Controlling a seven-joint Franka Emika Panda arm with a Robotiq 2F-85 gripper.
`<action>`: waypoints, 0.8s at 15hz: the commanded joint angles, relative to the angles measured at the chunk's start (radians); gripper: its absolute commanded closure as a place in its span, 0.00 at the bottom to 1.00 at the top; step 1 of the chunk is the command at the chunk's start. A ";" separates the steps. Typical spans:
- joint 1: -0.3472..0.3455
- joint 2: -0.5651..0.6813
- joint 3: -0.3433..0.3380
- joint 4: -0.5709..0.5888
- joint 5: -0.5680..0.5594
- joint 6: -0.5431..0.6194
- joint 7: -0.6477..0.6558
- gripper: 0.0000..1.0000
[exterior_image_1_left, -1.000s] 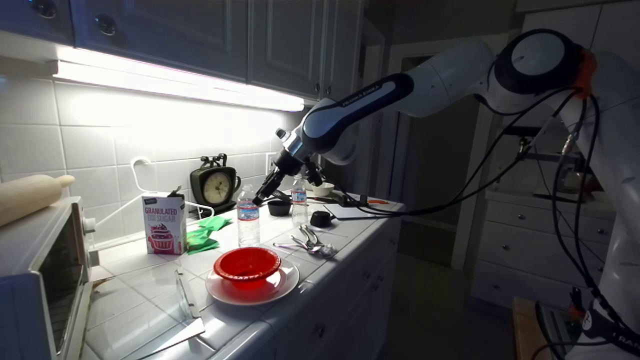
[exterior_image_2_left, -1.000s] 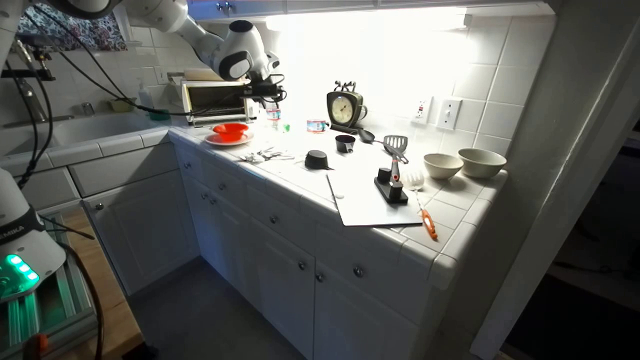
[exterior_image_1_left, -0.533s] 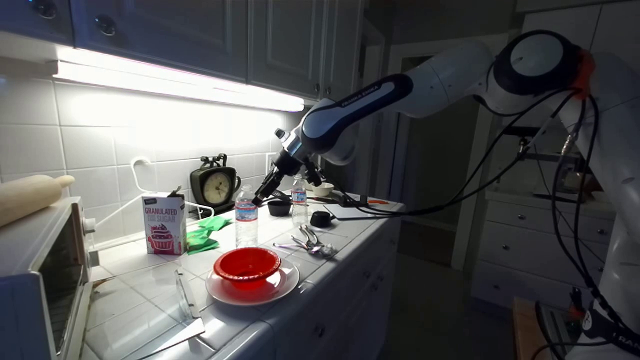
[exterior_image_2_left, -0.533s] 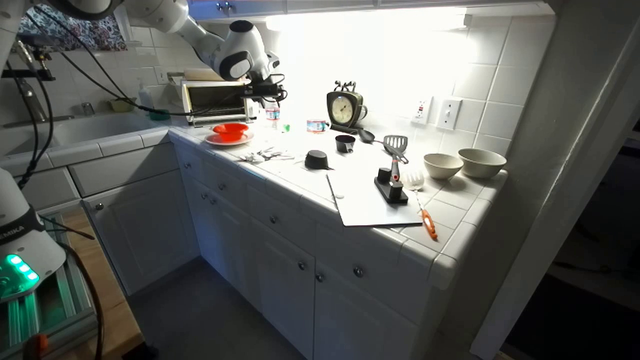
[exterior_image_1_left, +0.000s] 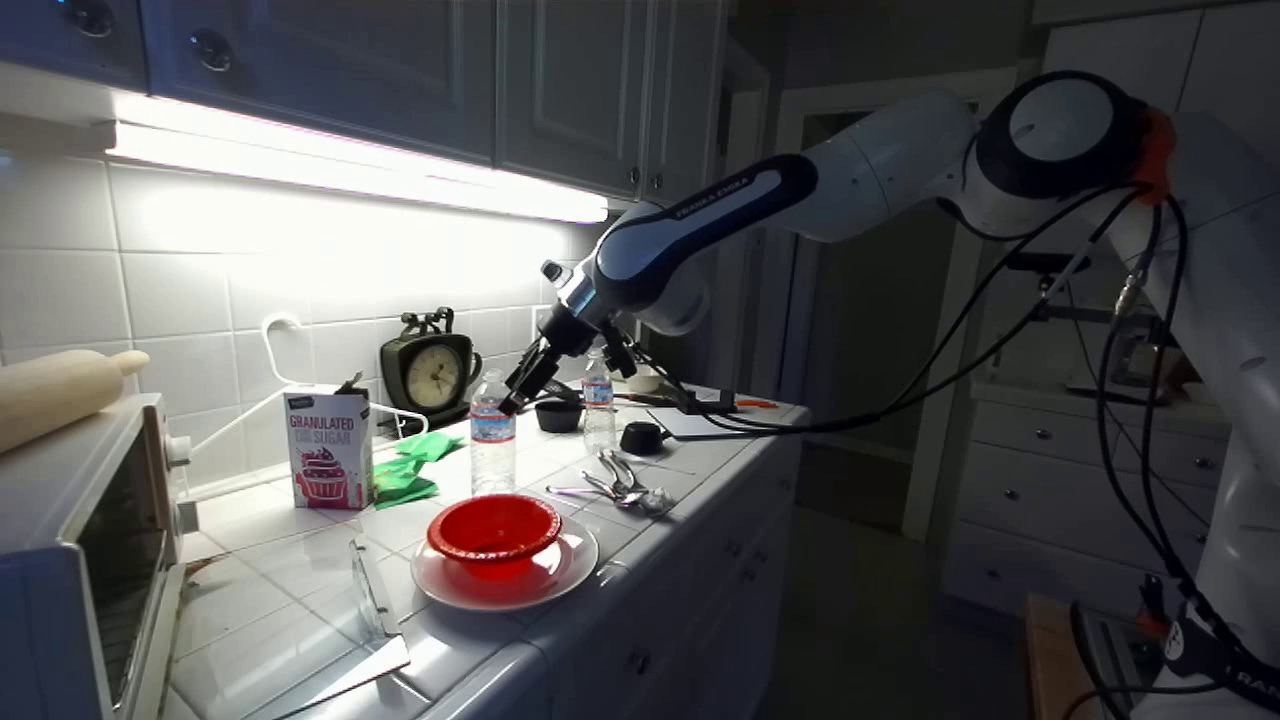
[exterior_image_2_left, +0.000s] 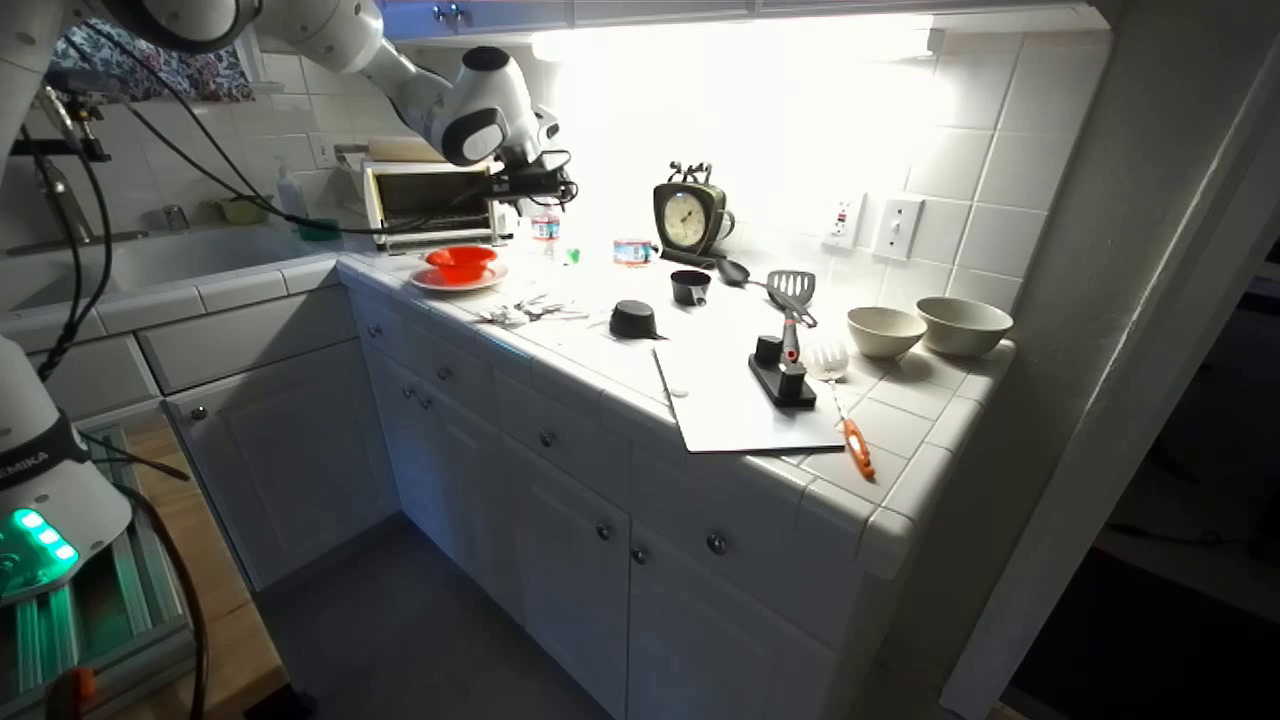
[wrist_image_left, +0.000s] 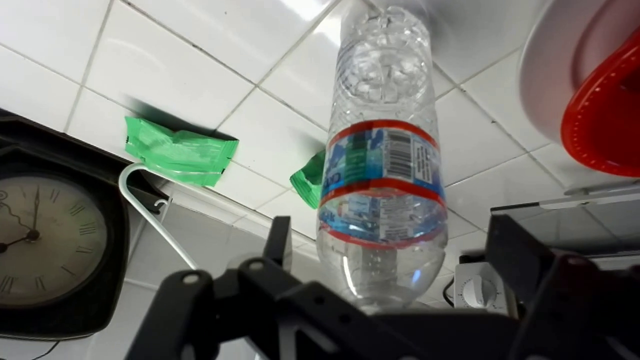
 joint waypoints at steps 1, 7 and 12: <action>0.008 0.066 0.018 0.074 0.001 -0.010 -0.059 0.02; 0.028 0.083 0.009 0.094 -0.008 -0.011 -0.069 0.53; 0.037 0.076 -0.001 0.090 -0.015 -0.010 -0.065 0.82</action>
